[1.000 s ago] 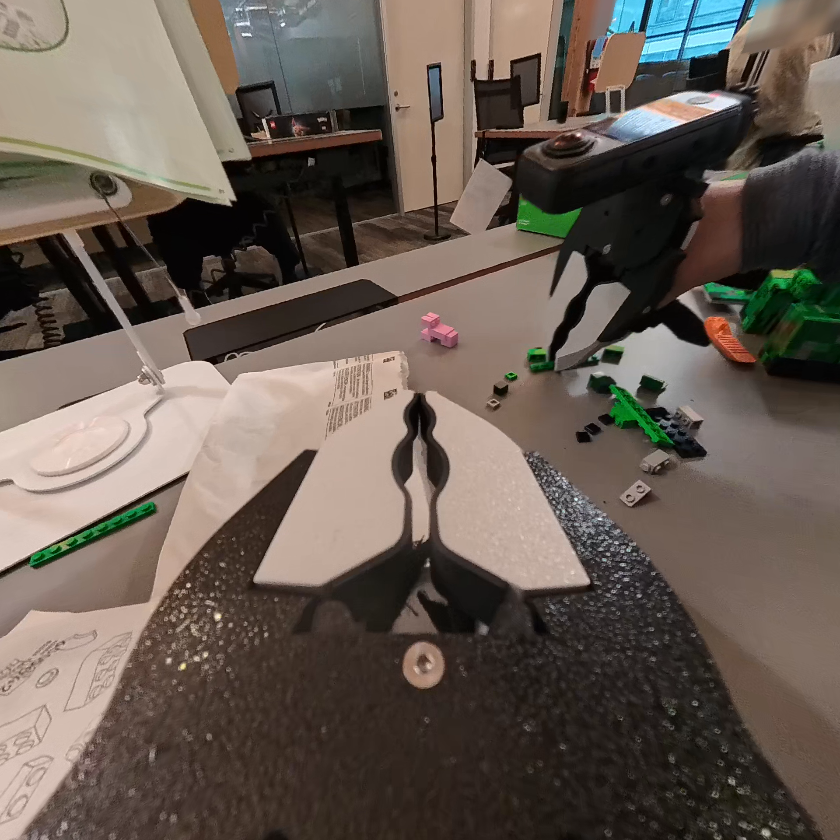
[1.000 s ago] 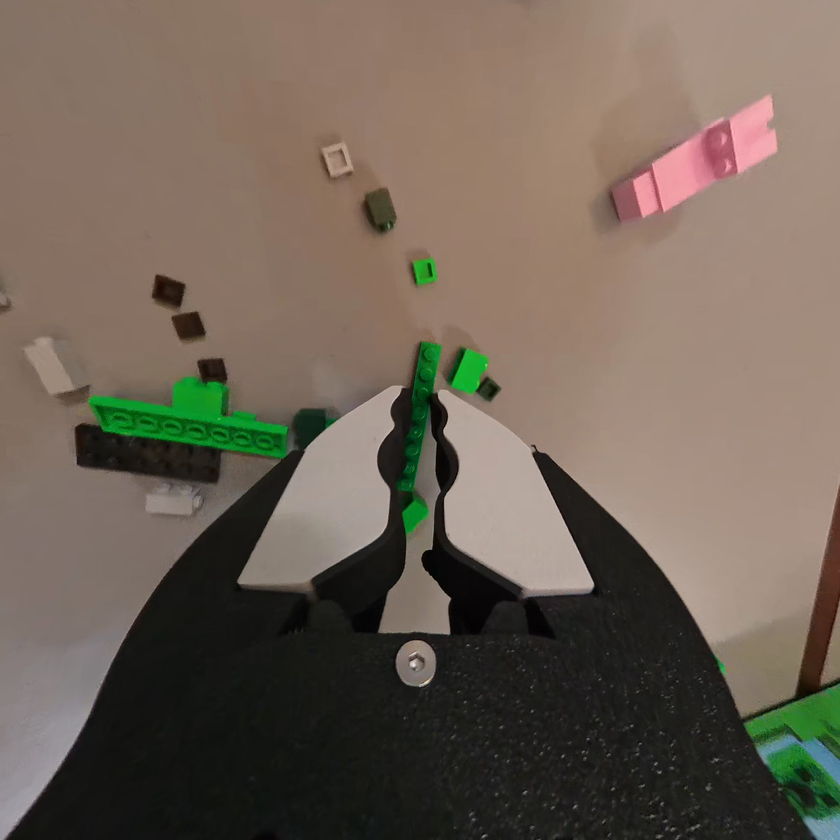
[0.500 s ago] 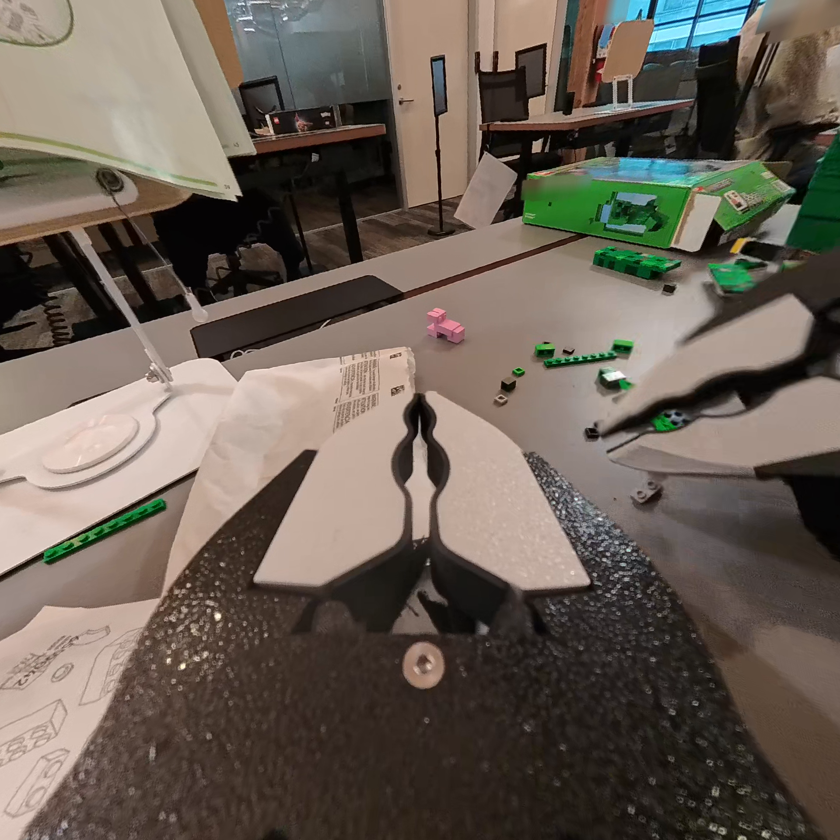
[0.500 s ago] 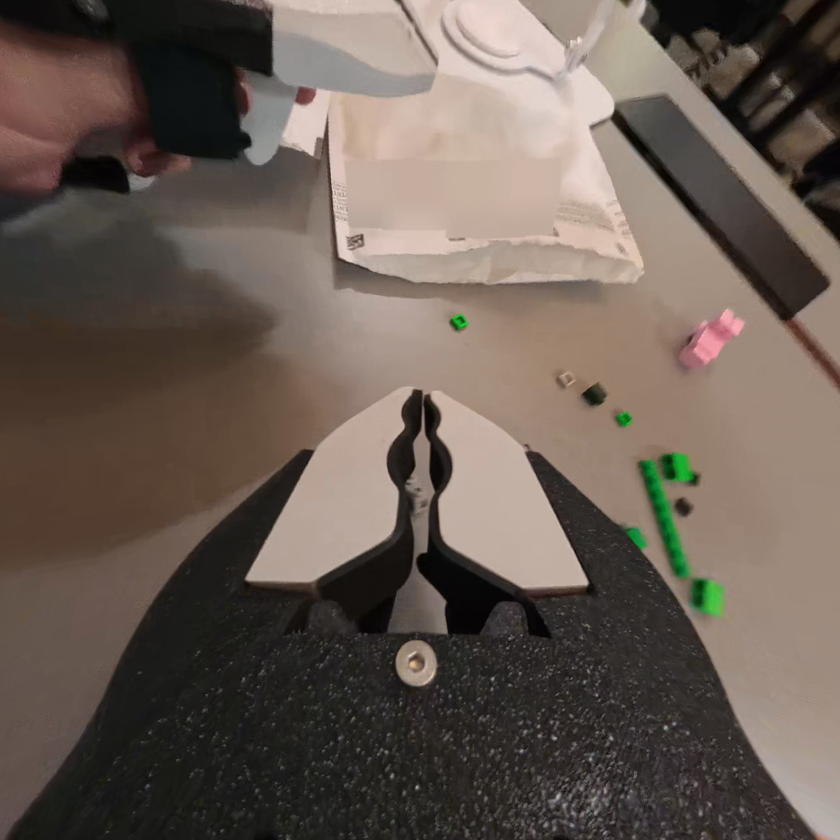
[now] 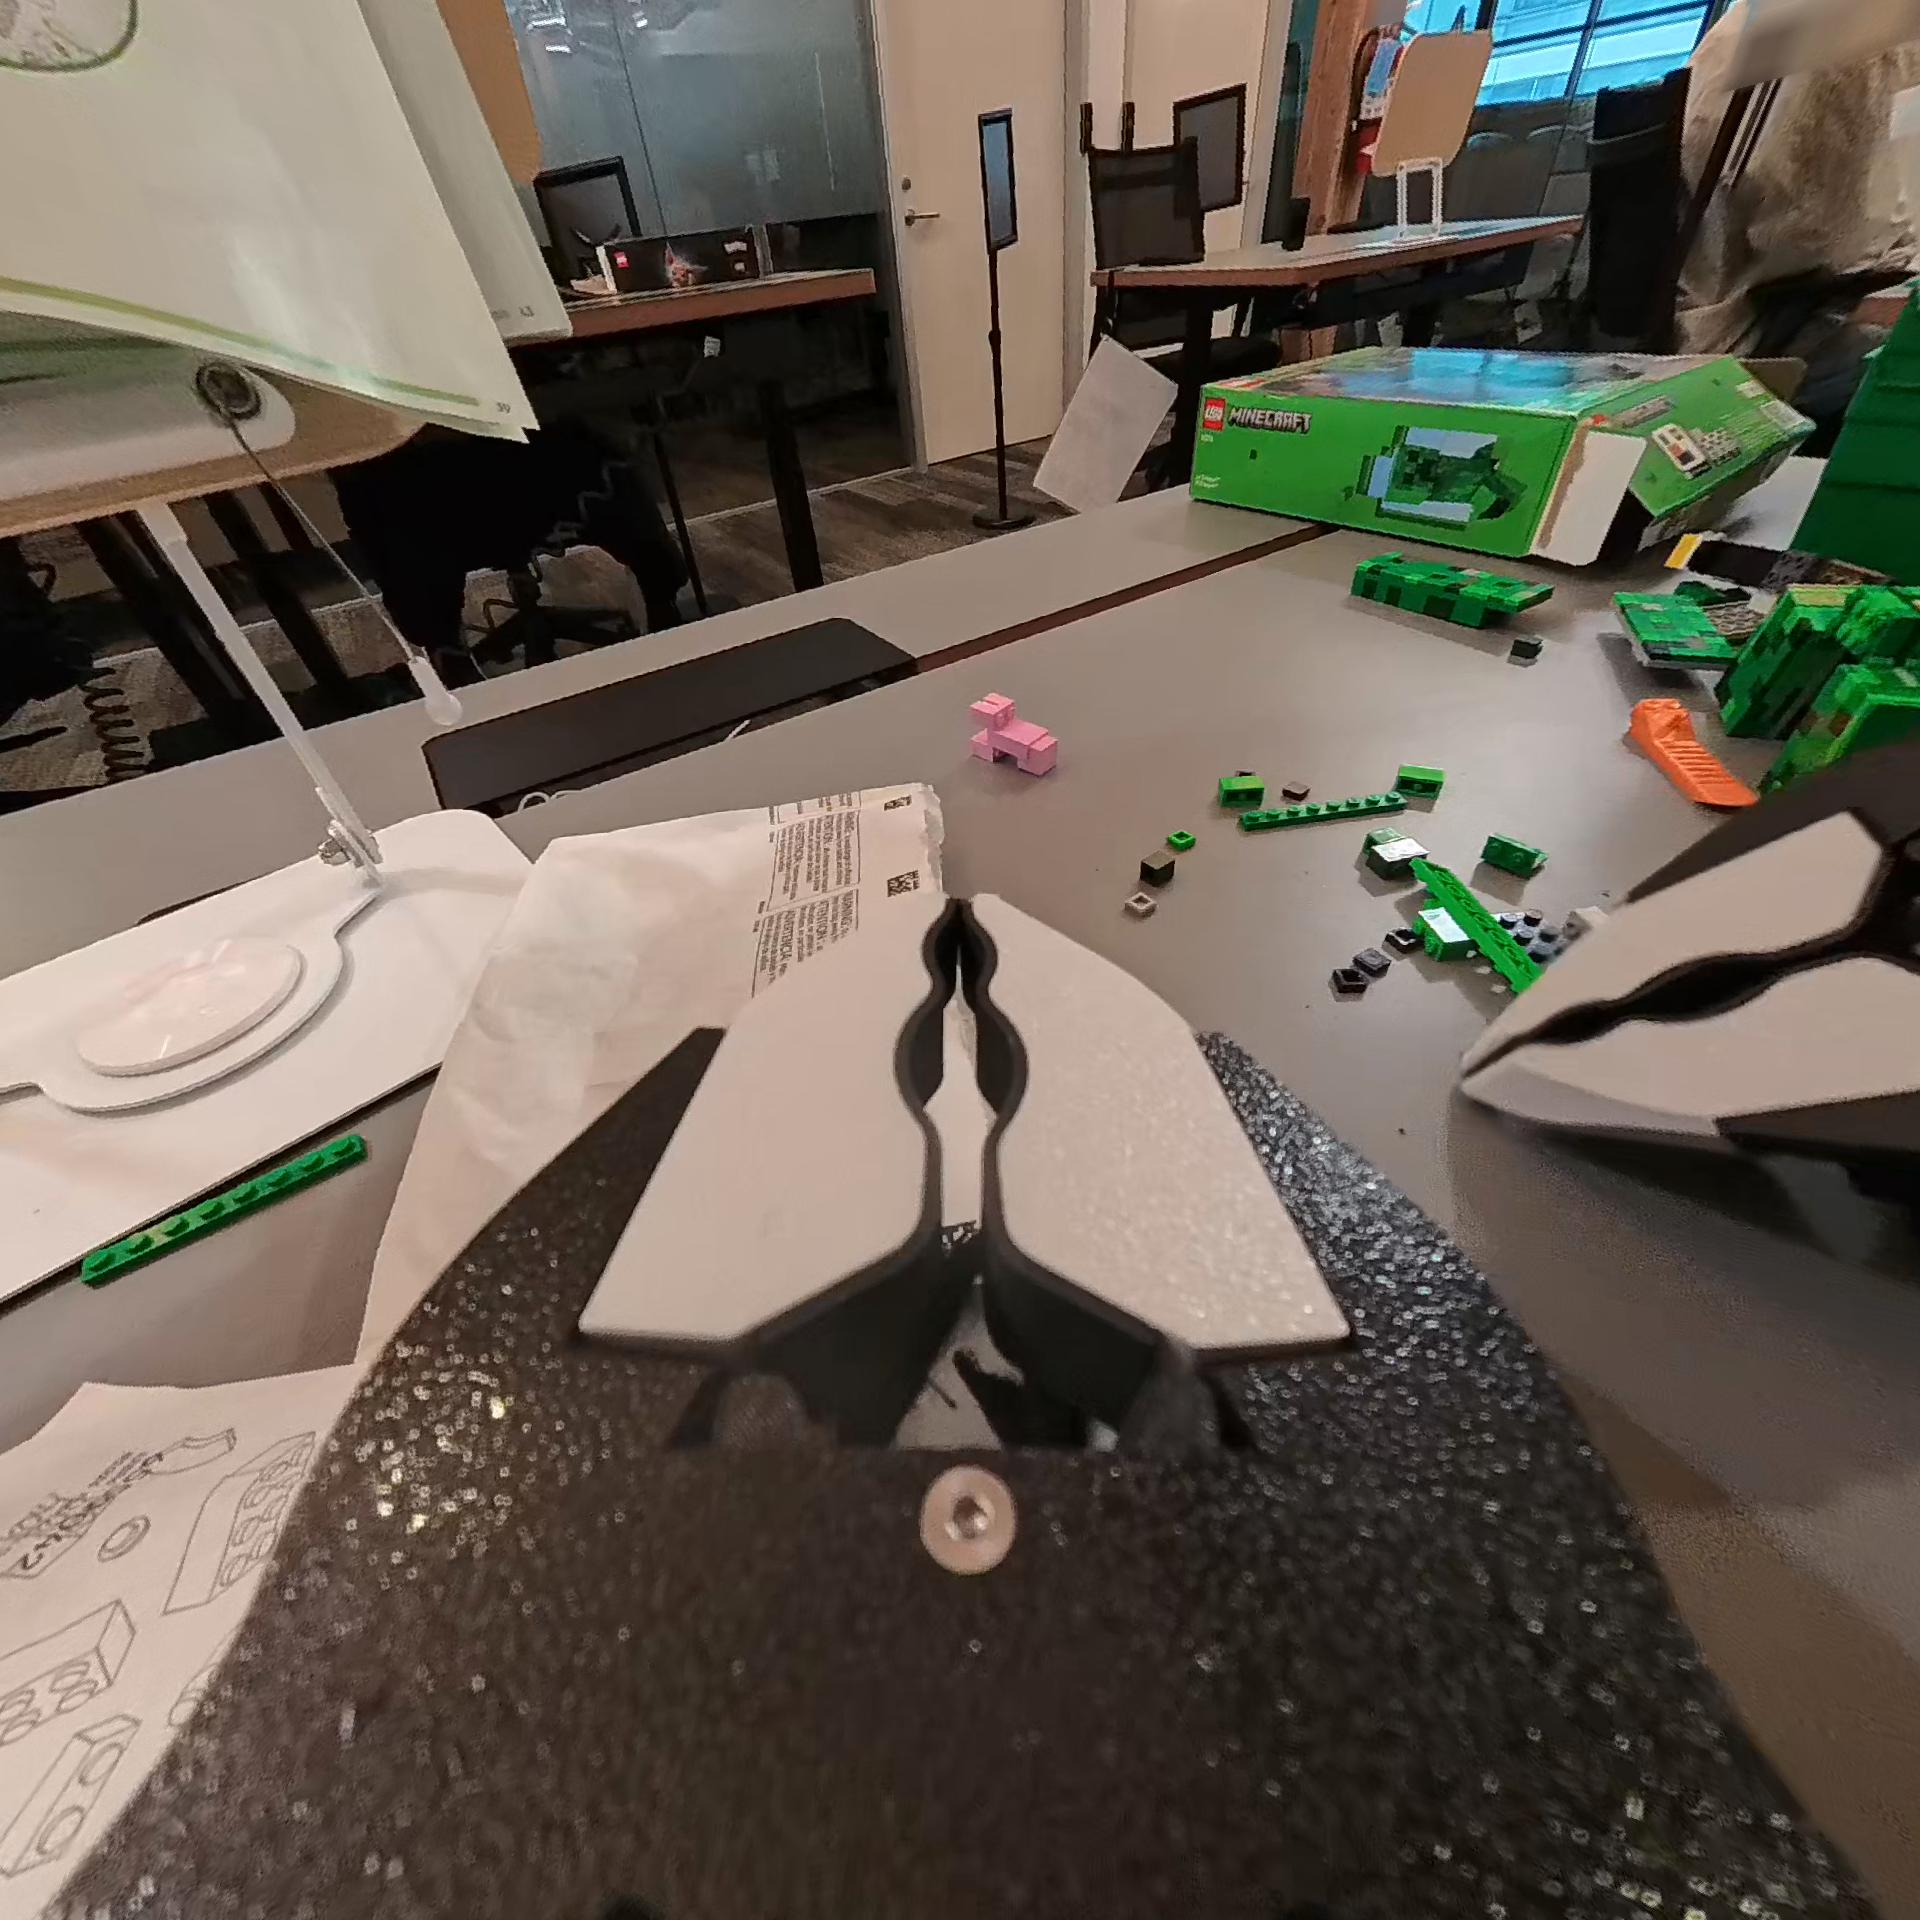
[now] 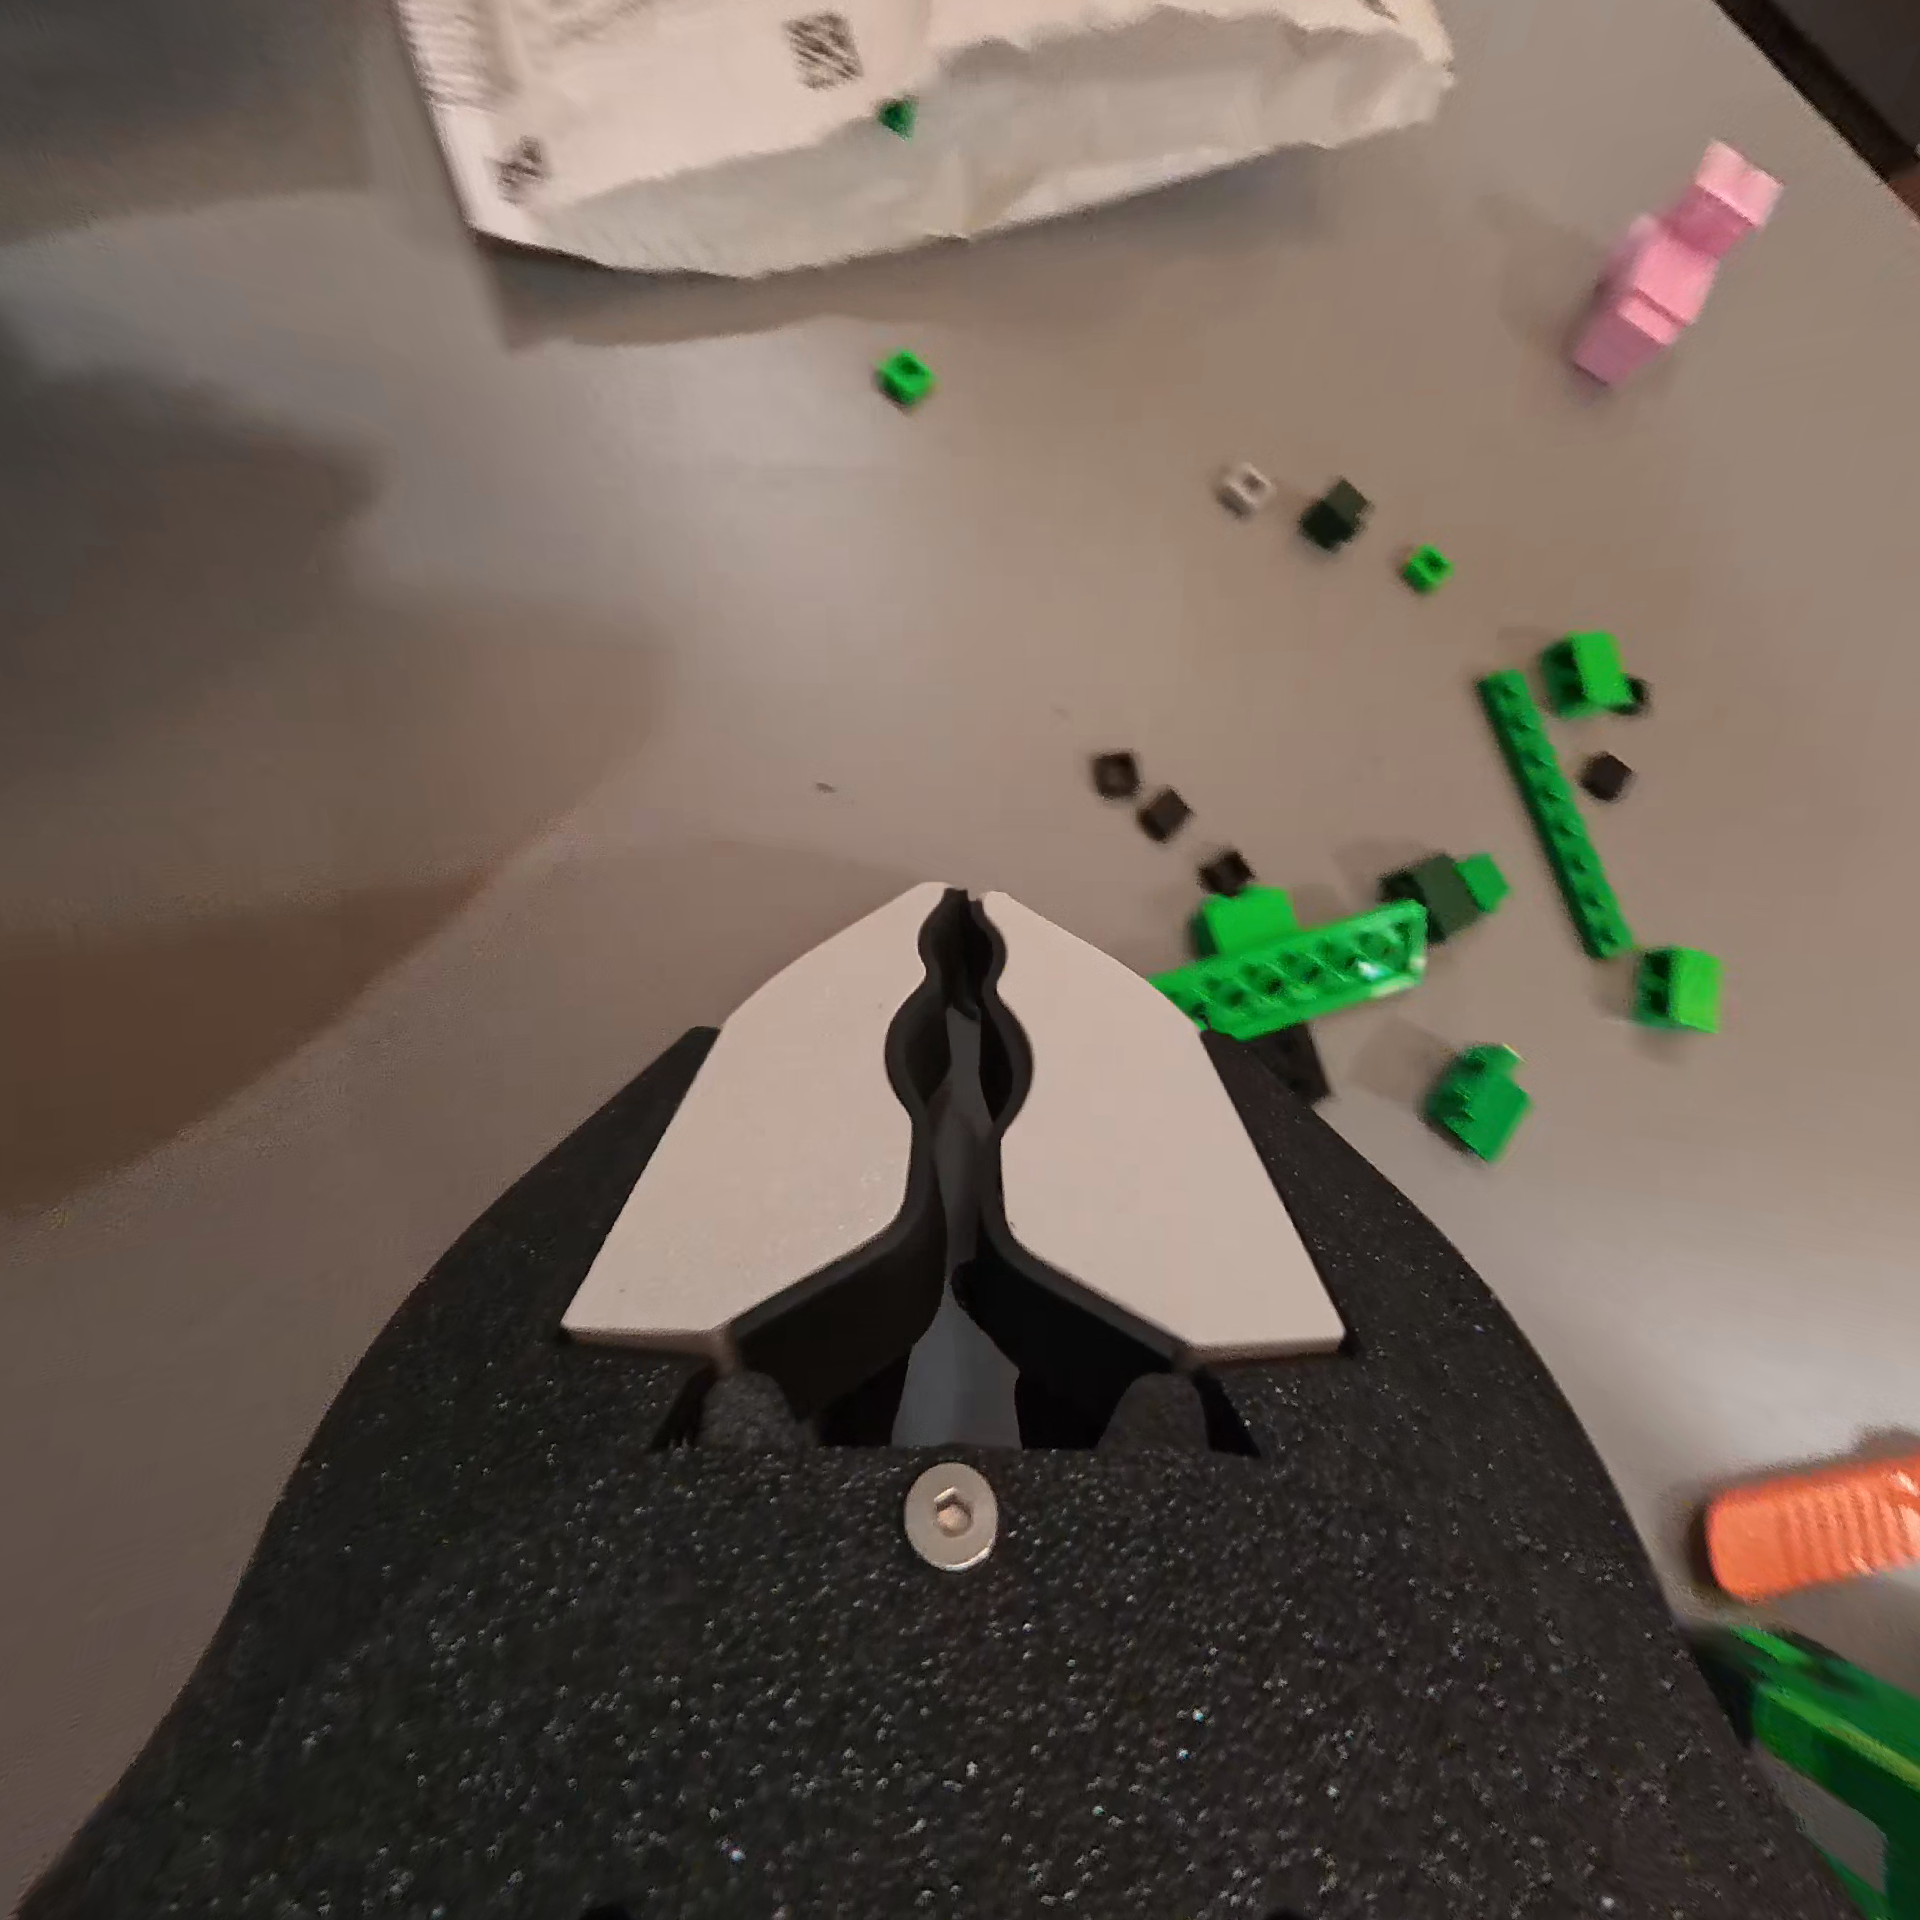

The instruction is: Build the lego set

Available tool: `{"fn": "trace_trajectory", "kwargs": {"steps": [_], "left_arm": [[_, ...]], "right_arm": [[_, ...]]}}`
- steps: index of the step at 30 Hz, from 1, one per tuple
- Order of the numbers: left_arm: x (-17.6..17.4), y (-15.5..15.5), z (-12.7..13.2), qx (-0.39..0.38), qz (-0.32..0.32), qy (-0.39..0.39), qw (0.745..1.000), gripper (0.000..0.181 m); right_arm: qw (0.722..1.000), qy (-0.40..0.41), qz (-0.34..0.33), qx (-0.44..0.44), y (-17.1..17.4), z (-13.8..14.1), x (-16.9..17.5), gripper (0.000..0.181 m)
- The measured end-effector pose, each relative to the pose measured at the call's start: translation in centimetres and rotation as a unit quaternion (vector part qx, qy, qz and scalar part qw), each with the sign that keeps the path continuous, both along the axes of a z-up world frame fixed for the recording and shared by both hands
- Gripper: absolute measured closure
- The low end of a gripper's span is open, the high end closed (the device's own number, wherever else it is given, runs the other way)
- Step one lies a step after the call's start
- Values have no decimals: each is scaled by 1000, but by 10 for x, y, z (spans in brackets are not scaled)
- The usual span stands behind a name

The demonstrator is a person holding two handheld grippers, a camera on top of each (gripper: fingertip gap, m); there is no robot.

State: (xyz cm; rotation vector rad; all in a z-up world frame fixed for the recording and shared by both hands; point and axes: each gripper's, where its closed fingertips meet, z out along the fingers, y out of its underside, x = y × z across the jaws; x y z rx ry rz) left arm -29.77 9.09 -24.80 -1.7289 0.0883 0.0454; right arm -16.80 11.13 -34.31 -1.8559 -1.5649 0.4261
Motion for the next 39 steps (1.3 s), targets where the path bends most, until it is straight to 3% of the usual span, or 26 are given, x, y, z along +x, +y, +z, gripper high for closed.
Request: {"fn": "trace_trajectory", "kwargs": {"steps": [7,11,14,19,25,29,33,39], "left_arm": [[2,0,0,-1,-3,-1,1000,181],[4,0,0,0,-7,0,1000,181],[4,0,0,-1,-5,5,1000,181],[2,0,0,0,-4,0,1000,181],[2,0,0,-1,-4,1,1000,181],[3,0,0,-1,-6,-3,1000,181],[6,1,-1,-3,-9,3,1000,181],[7,1,-1,-2,-12,-3,1000,181]], "right_arm": [[994,-10,-109,27,64,1,46,181],[995,60,-74,17,44,20,13,181],[998,49,-36,20,26,17,-11,181],[999,-2,-40,-7,35,3,-18,181],[994,-47,-96,30,73,0,18,181],[988,-30,-146,27,94,5,43,181],[990,47,-115,62,73,28,32,181],[996,23,-65,54,47,13,28,181]]}}
